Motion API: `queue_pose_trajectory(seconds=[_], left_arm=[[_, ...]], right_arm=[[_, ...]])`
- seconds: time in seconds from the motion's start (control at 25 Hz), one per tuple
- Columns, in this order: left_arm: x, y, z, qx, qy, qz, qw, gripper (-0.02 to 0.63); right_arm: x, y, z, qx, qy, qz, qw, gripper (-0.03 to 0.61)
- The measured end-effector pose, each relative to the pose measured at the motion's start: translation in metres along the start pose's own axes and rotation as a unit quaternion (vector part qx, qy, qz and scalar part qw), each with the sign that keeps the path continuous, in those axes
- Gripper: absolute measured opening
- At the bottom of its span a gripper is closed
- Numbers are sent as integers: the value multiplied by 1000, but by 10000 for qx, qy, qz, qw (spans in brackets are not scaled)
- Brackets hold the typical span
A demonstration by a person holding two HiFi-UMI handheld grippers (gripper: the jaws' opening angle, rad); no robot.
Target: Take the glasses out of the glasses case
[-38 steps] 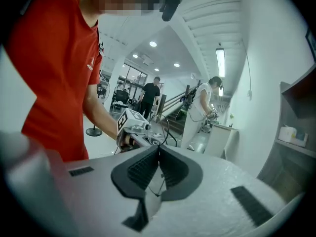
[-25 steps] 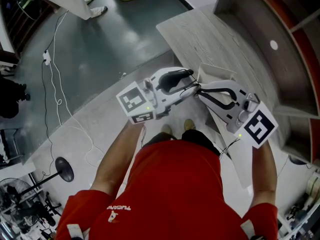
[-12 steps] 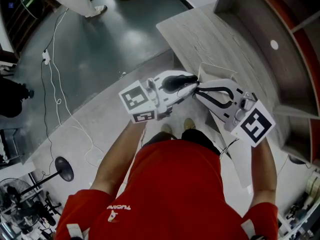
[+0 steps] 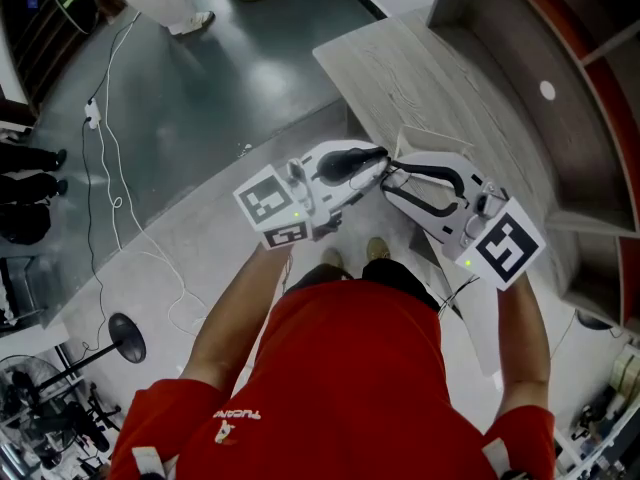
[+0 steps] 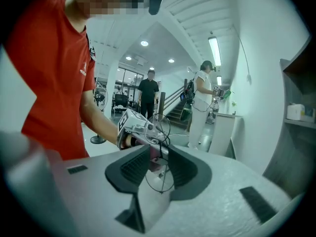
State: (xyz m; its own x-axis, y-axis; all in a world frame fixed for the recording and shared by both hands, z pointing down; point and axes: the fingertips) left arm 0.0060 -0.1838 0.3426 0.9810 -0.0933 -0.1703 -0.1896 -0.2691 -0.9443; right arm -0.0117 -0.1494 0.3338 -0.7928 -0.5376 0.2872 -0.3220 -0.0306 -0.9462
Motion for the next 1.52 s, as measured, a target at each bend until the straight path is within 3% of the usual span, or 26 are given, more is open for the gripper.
queue_pose_trajectory(seconds=[0.36, 0.84, 1.2, 1.52], left_arm=[[-9, 18, -1, 325, 517, 163, 9980, 38], [-24, 57, 0, 859, 1599, 395, 9826, 38], [-28, 67, 5, 952, 1829, 428, 9776, 38], [-31, 72, 4, 969, 1897, 519, 9757, 38]], right_arm=[[-13, 8, 20, 16, -773, 384, 9963, 100], [-34, 22, 30, 479, -1710, 1195, 9768, 6], [-40, 33, 28, 755, -1968, 1724, 9622, 6], [-35, 27, 28, 765, -2119, 1622, 9607, 5]])
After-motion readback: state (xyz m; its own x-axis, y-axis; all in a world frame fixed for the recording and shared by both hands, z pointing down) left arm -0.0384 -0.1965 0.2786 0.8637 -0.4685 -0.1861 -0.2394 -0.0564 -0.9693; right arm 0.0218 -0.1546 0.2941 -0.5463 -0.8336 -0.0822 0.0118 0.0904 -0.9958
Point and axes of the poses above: the fingertips, and each gripper's own axes: x forward along the fingers, z to its right, y out of its top, and after that the axes turned 10 degrees about -y, right-handed
